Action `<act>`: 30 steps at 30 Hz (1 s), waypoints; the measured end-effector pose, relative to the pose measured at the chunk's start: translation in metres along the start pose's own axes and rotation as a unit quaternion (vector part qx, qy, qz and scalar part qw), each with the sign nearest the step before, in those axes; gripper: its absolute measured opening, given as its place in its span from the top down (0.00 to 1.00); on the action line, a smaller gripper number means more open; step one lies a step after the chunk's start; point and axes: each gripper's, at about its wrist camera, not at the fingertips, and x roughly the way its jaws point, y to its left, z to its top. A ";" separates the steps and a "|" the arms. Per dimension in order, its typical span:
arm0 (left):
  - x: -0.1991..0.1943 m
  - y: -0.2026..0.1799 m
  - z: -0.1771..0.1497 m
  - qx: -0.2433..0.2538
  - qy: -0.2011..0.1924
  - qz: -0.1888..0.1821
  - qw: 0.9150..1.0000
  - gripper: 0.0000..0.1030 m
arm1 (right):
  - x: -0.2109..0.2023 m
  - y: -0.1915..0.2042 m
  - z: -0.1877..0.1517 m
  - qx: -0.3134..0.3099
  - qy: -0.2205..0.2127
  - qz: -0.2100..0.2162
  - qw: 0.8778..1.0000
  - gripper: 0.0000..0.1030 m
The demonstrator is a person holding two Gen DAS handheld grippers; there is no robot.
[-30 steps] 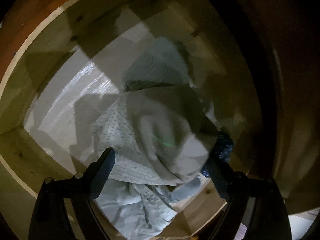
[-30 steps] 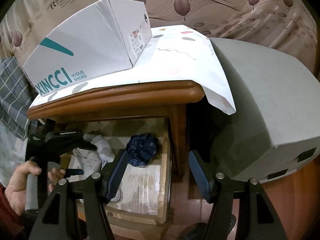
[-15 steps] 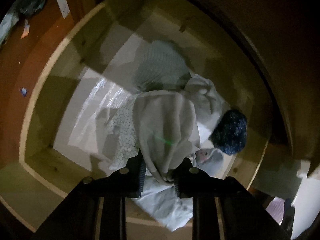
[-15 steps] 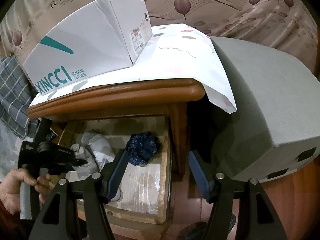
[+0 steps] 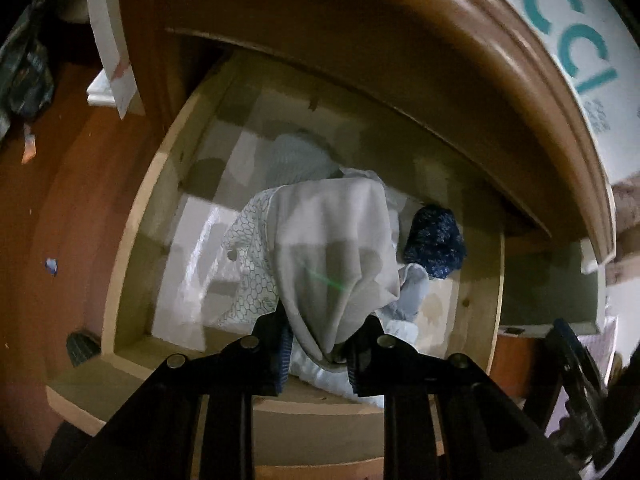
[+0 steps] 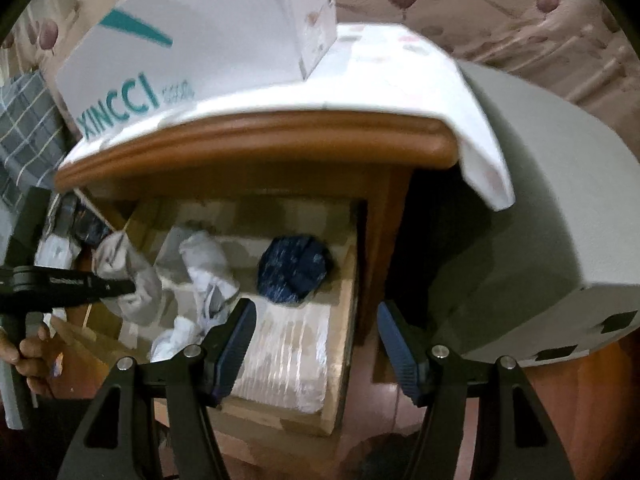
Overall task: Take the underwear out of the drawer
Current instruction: 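Lift the beige cloth with the left tool while the right tool grasps the white cloth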
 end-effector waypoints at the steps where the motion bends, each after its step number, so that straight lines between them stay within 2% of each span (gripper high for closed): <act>1: 0.000 -0.001 -0.001 0.009 -0.005 -0.001 1.000 0.81 | 0.005 0.001 -0.001 0.001 0.011 0.004 1.000 0.37; 4: -0.003 -0.006 -0.005 0.042 -0.017 0.006 0.999 0.81 | 0.014 0.004 -0.003 0.004 0.035 0.017 0.999 0.37; 8: -0.016 -0.016 -0.002 0.076 -0.037 0.007 0.996 0.81 | 0.021 0.013 -0.006 0.003 0.070 0.060 0.996 0.37; 13: -0.031 -0.018 -0.003 0.088 -0.046 -0.009 0.995 0.81 | 0.042 0.029 -0.004 0.046 0.151 0.110 0.981 0.37; 15: -0.039 -0.018 -0.003 0.091 -0.052 -0.010 0.994 0.81 | 0.053 0.045 -0.002 0.047 0.183 0.108 0.976 0.37; 19: -0.057 -0.015 -0.001 0.096 -0.072 -0.007 0.993 0.81 | 0.070 0.089 -0.003 -0.006 0.234 0.098 0.967 0.37; 23: -0.072 -0.008 0.001 0.096 -0.097 0.011 0.991 0.81 | 0.088 0.108 -0.003 -0.006 0.271 0.081 0.959 0.37; 27: -0.079 0.003 0.004 0.079 -0.101 0.004 0.992 0.81 | 0.106 0.124 -0.004 -0.007 0.314 0.058 0.948 0.37; 30: -0.083 0.005 0.006 0.075 -0.104 -0.003 0.992 0.80 | 0.122 0.137 -0.005 -0.002 0.340 0.067 0.938 0.37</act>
